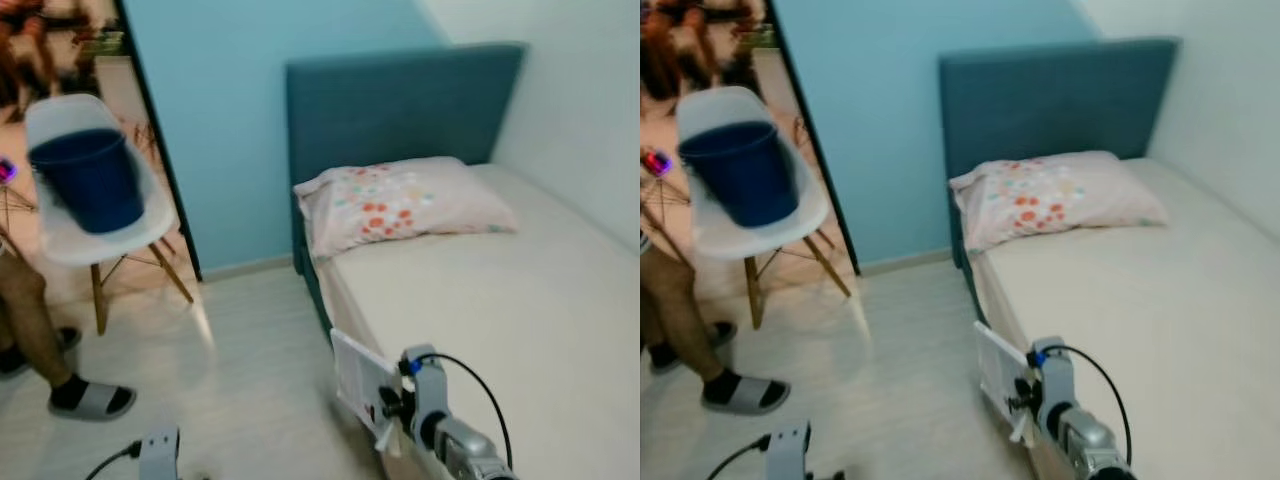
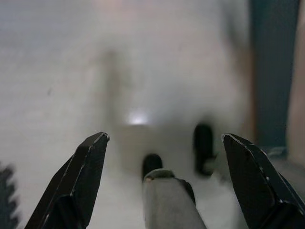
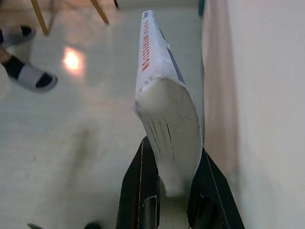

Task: Clean up the room

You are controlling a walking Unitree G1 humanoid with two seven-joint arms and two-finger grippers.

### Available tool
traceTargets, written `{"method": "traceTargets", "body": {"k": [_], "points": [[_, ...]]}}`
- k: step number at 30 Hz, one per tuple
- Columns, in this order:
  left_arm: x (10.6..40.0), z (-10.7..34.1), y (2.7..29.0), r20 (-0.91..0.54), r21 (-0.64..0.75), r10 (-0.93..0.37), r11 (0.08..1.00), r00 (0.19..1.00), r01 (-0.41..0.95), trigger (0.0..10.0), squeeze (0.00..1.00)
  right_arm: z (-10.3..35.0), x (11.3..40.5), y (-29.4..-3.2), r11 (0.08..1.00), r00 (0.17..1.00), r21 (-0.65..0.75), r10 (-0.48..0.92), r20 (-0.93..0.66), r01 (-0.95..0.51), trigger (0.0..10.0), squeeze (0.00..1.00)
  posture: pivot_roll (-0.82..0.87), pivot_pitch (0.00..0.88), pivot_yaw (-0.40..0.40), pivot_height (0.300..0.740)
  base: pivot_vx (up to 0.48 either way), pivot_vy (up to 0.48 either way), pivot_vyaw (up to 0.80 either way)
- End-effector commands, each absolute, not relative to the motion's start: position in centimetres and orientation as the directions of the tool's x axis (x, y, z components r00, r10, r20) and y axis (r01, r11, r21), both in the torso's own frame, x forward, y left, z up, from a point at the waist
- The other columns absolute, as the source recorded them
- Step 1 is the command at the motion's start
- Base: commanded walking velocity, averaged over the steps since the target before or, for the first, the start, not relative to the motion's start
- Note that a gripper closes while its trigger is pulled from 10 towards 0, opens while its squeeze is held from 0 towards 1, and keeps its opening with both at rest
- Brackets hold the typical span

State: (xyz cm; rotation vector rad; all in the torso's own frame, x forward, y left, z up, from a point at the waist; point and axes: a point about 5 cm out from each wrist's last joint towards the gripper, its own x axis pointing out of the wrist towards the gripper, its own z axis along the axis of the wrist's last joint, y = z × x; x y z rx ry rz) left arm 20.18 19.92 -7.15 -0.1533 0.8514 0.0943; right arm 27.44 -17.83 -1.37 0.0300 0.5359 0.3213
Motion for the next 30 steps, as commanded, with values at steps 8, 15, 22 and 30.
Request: {"method": "traceTargets", "body": {"k": [8,15,22,30], "points": [[23.2,-5.4,18.7,-0.677,-0.121,-0.035,0.991,0.735,-0.064,10.0,0.0,-0.7,28.1,-17.5,0.954,0.84,0.152,0.3,-0.451,-0.259,10.0,0.0,-0.07,0.0,-0.033,0.74,0.48,0.0,-0.48],[23.4,-5.3,18.1,-0.665,-0.125,-0.044,0.991,0.745,-0.052,10.0,0.0,-0.6,28.3,-17.5,0.956,0.846,0.167,0.292,-0.447,-0.241,10.0,0.0,-0.07,0.0,-0.03,0.74,0.48,0.0,0.0],[22.3,-6.0,18.6,-0.689,-0.103,-0.028,0.993,0.725,-0.06,10.0,0.0,-0.7,28.4,-17.4,0.959,0.844,0.173,0.28,-0.457,-0.224,10.0,0.0,-0.07,0.0,-0.032,0.74,0.48,0.0,0.0],[22.0,-6.1,18.8,-0.693,-0.101,-0.01,0.991,0.721,-0.083,10.0,0.0,-0.6,28.4,-17.5,0.961,0.847,0.181,0.27,-0.458,-0.208,10.0,0.0,-0.06,0.0,-0.032,0.74,0.049,0.0,0.0]]}}
